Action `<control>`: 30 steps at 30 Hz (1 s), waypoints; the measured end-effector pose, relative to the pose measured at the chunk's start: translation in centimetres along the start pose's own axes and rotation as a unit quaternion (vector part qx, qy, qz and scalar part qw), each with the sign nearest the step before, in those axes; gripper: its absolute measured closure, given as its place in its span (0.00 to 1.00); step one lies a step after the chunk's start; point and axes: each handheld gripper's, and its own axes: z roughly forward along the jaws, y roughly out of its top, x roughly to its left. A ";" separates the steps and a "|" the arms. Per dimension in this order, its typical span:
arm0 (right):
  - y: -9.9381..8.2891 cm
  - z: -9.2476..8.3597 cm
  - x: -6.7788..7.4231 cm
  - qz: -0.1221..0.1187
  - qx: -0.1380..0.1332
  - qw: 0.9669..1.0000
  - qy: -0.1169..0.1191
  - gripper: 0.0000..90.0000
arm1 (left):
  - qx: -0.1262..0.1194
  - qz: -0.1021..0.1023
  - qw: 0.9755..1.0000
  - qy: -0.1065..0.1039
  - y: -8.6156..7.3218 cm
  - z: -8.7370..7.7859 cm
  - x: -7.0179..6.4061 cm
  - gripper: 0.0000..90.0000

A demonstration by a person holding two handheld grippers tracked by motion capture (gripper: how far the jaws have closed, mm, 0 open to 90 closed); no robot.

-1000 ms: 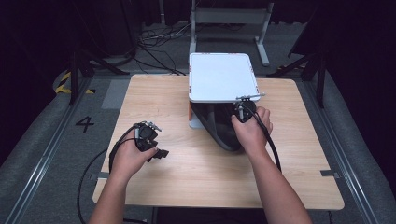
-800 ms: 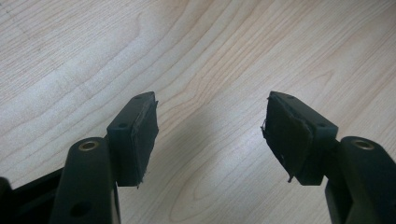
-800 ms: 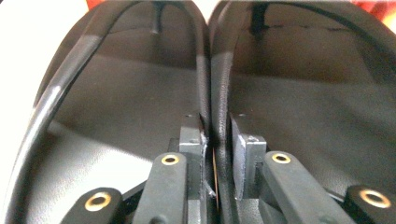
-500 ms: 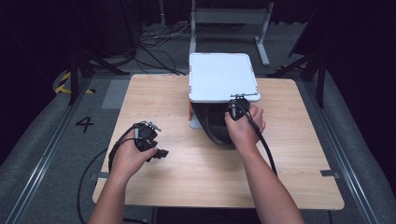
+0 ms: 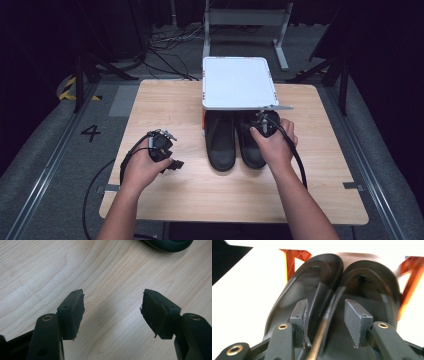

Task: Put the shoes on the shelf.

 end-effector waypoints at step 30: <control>-8.4 -5.1 -2.8 -0.080 0.139 0.987 0.013 0.70 | 0.041 0.081 0.996 -0.005 3.2 2.9 -6.7 0.53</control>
